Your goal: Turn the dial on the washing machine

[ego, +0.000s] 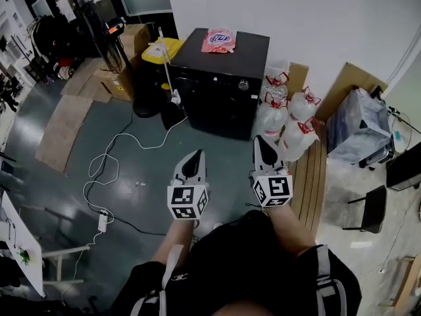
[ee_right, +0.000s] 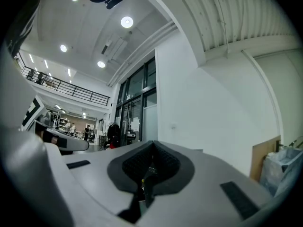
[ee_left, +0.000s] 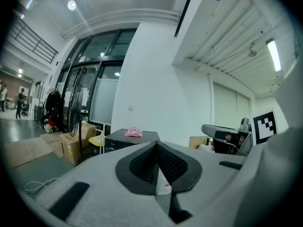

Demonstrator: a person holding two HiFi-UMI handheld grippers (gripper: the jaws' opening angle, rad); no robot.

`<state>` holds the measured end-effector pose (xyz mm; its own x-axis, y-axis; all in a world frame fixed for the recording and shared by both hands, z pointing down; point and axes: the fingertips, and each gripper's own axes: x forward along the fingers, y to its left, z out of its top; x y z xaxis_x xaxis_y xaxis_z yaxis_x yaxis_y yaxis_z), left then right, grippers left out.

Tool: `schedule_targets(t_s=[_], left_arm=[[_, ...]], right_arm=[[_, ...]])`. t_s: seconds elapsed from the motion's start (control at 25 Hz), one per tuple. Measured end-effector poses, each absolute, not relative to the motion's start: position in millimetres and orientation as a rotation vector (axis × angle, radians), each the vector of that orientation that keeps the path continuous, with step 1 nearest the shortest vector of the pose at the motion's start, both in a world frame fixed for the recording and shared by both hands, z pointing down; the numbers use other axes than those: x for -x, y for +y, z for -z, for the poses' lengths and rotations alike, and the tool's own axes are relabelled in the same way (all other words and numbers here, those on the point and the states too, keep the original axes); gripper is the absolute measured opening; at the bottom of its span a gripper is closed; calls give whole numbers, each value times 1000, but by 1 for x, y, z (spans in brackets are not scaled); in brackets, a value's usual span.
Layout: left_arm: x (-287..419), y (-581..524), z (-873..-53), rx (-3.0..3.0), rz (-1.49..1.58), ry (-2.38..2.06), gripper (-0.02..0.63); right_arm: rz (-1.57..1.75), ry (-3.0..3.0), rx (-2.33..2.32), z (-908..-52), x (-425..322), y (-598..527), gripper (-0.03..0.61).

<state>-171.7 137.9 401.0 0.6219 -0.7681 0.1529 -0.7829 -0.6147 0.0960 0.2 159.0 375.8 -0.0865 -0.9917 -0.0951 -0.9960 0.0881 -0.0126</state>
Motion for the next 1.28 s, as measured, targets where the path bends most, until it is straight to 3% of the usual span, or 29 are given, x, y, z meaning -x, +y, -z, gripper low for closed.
schedule_targets(t_s=[0.6,1.28], left_arm=[[145,63,-417,-2677,-185,-1334,3],[18,-132,-411,-2648,-186,-1426,3]], right_arm=[[-101,2238,2043,-393,-33,75,8],[-36,2382,1902,-406,-140,-146,9]])
